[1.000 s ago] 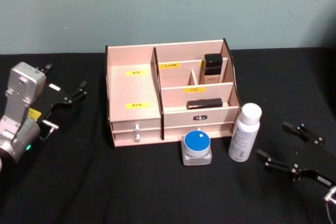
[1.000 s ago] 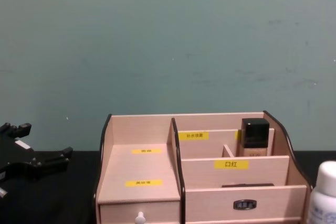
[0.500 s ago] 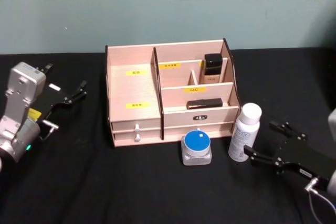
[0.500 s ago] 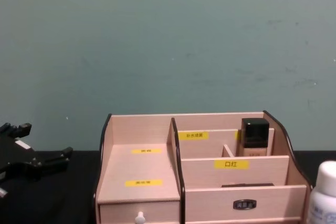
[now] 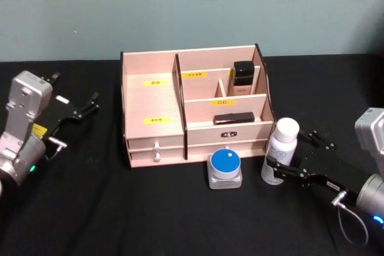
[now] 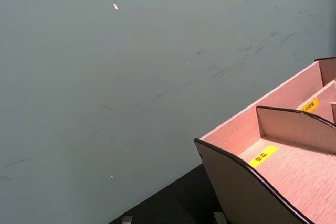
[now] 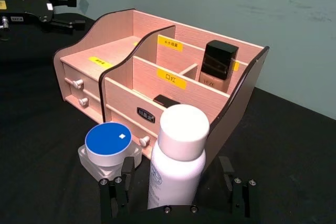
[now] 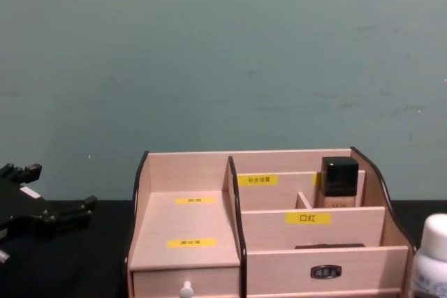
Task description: Pick up the facial cleanser and watermelon frost from the table and place them into the tiered storage box.
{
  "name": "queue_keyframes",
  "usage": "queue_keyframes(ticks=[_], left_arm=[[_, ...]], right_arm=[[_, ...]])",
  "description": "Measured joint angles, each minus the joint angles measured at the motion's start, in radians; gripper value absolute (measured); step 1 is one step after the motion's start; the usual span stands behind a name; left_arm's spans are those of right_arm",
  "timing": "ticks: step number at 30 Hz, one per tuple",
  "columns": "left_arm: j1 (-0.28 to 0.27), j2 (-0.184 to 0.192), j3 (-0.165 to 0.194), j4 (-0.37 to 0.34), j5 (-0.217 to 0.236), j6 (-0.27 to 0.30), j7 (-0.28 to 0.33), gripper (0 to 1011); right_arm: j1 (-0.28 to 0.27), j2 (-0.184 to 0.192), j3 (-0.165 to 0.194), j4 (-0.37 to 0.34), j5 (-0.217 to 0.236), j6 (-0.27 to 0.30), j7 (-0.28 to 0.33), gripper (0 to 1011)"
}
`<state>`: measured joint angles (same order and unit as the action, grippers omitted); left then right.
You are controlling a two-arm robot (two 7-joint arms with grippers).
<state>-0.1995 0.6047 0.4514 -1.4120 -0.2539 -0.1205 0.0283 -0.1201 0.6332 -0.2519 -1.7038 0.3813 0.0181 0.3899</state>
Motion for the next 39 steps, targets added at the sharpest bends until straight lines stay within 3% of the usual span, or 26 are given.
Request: queue_keyframes(ticks=[16, 28, 39], left_arm=[[0.000, 0.000, 0.000, 0.000, 0.000, 0.000, 0.000, 1001], [0.000, 0.000, 0.000, 0.000, 0.000, 0.000, 0.000, 1001], [0.000, 0.000, 0.000, 0.000, 0.000, 0.000, 0.000, 1001]], right_arm=[[0.043, -0.060, 0.000, 0.043, -0.044, 0.005, 0.015, 1002], [0.046, -0.064, -0.001, 0.046, -0.050, 0.007, 0.013, 1002], [0.045, -0.063, -0.001, 0.045, -0.048, 0.007, 0.013, 748]])
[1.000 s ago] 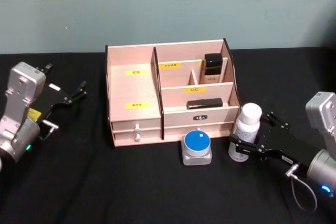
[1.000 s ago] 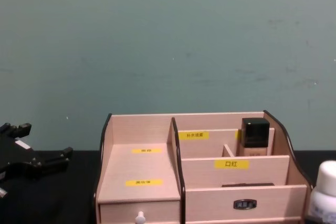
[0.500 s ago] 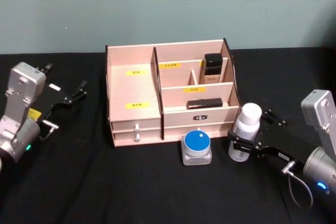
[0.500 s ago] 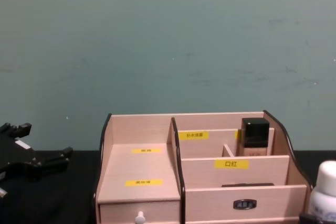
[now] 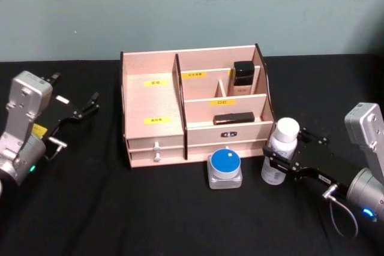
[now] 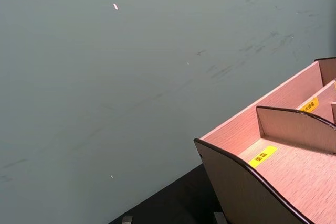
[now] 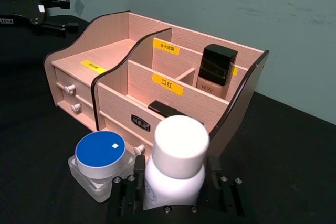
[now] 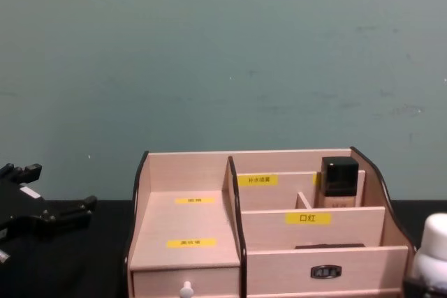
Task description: Pick up the facial cleanser and watermelon frost from the table and place them into the tiered storage box.
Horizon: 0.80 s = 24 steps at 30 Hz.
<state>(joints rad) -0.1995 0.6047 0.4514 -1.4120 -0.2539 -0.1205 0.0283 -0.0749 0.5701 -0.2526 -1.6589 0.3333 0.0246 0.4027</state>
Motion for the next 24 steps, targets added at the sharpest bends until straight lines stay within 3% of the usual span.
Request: queue_keyframes(ticks=[5, 24], left_arm=[[0.000, 0.000, 0.000, 0.000, 0.000, 0.000, 0.000, 1001], [0.000, 0.000, 0.000, 0.000, 0.000, 0.000, 0.000, 1001]], right_arm=[[-0.001, 0.001, 0.000, 0.000, 0.001, 0.000, 0.000, 614], [0.003, -0.006, 0.004, -0.004, 0.010, 0.002, 0.007, 611]])
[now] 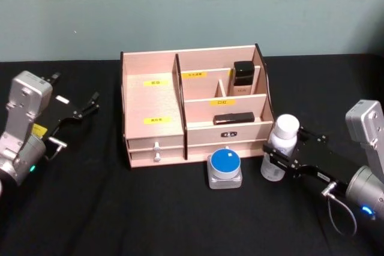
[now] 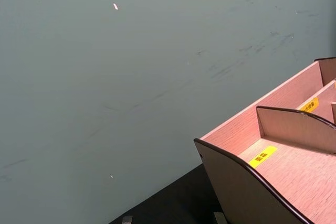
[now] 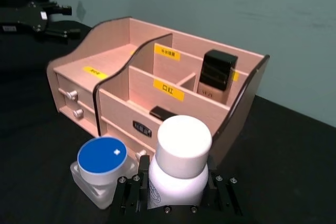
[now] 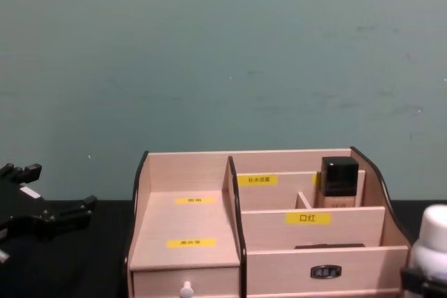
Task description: Pick up the facial cleanser and watermelon frost from the table and place them into the tiered storage box.
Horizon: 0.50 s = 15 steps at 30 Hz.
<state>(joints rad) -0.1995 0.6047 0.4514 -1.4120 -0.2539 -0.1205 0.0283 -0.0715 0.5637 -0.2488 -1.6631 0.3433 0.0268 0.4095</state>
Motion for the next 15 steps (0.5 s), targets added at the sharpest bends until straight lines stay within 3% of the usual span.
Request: queue_keyframes(ticks=[6, 15], left_arm=[[0.000, 0.000, 0.000, 0.000, 0.000, 0.000, 0.000, 1001], [0.000, 0.000, 0.000, 0.000, 0.000, 0.000, 0.000, 1001]], right_arm=[[0.000, 0.006, 0.010, -0.050, 0.012, 0.012, 0.012, 611], [0.020, 0.026, 0.005, -0.180, 0.036, 0.056, 0.033, 611]])
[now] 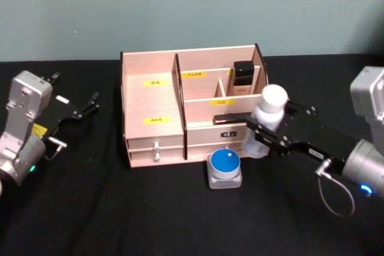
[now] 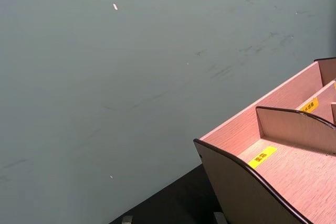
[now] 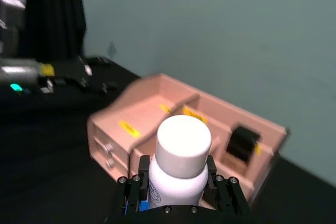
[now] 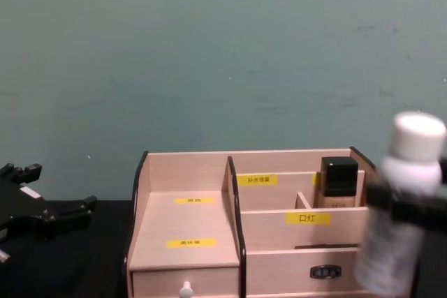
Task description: Pick up the facial cleanser and watermelon frost from the table and place them into the tiered storage box.
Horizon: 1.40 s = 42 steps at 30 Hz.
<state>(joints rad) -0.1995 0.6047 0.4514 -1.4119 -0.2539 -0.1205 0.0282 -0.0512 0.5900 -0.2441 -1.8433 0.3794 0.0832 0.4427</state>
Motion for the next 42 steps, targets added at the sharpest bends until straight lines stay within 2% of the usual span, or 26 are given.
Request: queue_keyframes(ticks=[5, 9, 14, 23, 33, 42], left_arm=[[0.000, 0.000, 0.000, 0.000, 0.000, 0.000, 0.000, 1001], [0.000, 0.000, 0.000, 0.000, 0.000, 0.000, 0.000, 1001], [0.000, 0.000, 0.000, 0.000, 0.000, 0.000, 0.000, 1001], [0.000, 0.000, 0.000, 0.000, 0.000, 0.000, 0.000, 1001], [0.000, 0.000, 0.000, 0.000, 0.000, 0.000, 0.000, 1001], [0.000, 0.000, 0.000, 0.000, 0.000, 0.000, 0.000, 1001]], right_arm=[[0.054, -0.012, -0.026, -0.039, 0.004, 0.011, 0.002, 611], [0.098, -0.031, -0.048, -0.038, 0.010, 0.022, 0.001, 611], [0.184, -0.072, -0.096, 0.003, 0.008, 0.044, -0.007, 611], [0.308, -0.138, -0.168, 0.125, -0.051, 0.068, -0.035, 611], [0.386, -0.191, -0.183, 0.229, -0.077, 0.073, -0.047, 611], [0.431, -0.222, -0.201, 0.299, -0.104, 0.064, -0.047, 611]])
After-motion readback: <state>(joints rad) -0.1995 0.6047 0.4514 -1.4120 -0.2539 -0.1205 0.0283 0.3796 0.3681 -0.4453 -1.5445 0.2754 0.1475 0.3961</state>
